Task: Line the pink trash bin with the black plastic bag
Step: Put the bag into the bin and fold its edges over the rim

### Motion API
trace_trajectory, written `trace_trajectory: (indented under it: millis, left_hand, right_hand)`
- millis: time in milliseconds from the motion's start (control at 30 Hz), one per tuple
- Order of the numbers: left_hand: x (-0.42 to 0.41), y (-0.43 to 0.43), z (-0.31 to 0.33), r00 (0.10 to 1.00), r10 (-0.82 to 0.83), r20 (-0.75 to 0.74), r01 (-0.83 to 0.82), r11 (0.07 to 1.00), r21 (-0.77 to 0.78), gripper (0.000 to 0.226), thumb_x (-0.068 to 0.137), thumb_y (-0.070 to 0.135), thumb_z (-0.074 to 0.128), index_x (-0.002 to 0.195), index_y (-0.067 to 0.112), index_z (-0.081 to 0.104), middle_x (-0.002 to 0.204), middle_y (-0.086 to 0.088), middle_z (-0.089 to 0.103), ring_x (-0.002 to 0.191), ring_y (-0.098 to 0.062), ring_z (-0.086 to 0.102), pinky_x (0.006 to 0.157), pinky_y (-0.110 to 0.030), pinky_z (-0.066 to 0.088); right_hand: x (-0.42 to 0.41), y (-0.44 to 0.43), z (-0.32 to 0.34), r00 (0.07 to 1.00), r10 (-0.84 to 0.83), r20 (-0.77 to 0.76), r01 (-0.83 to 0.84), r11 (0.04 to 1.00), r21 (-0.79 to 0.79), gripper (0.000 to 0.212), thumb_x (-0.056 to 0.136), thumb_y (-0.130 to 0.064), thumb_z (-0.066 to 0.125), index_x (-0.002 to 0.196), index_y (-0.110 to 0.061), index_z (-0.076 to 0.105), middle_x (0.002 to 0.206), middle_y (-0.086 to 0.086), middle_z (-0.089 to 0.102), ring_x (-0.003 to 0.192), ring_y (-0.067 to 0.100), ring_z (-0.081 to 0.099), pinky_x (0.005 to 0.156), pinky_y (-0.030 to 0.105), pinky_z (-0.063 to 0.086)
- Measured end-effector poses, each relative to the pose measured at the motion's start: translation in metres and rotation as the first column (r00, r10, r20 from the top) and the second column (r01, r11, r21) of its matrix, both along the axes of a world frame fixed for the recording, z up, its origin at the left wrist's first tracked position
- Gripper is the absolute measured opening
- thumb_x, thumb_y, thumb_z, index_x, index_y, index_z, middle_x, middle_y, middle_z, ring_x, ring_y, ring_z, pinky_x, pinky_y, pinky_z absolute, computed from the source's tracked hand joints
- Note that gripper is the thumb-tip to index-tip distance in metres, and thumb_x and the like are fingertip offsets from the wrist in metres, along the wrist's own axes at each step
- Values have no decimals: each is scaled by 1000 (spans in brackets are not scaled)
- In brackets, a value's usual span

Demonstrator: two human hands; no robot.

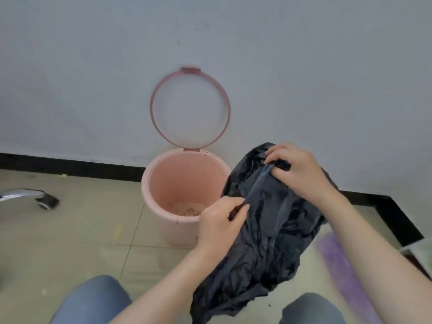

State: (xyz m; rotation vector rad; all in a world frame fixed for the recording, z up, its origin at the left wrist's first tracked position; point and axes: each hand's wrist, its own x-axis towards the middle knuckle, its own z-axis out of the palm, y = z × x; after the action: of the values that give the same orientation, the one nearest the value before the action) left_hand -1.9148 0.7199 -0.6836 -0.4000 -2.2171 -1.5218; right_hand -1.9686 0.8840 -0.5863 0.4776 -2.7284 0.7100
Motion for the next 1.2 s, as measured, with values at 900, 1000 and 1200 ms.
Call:
trace_trajectory:
  millis: [900, 1000, 1200]
  left_hand:
    - [-54, -76, -56, 816, 347, 462, 111, 690, -715, 62, 93, 54, 22, 145, 29, 2, 158, -3, -3, 144, -27, -9, 117, -45, 5]
    - [-54, -74, -56, 797, 360, 485, 152, 657, -738, 65, 92, 56, 23, 145, 28, -1, 158, -6, -7, 144, -29, -10, 117, -45, 4]
    - [-57, -69, -61, 772, 361, 523, 194, 649, -735, 67, 91, 57, 24, 145, 27, -3, 157, -11, -10, 144, -31, -9, 117, -43, 6]
  right_hand:
    - [-60, -7, -104, 907, -307, 288, 343, 936, -82, 57, 91, -28, 50, 142, -16, 27, 152, 14, 23, 141, 31, 17, 116, 47, 21]
    - [-60, -6, -113, 878, -332, 346, 399, 906, -142, 66, 89, -29, 55, 144, -18, 19, 155, 15, 11, 143, 31, 7, 115, 48, 16]
    - [-57, -9, -125, 819, -314, 481, 512, 778, -364, 74, 87, -22, 59, 145, -17, 13, 153, 18, 14, 140, 35, 15, 115, 47, 20]
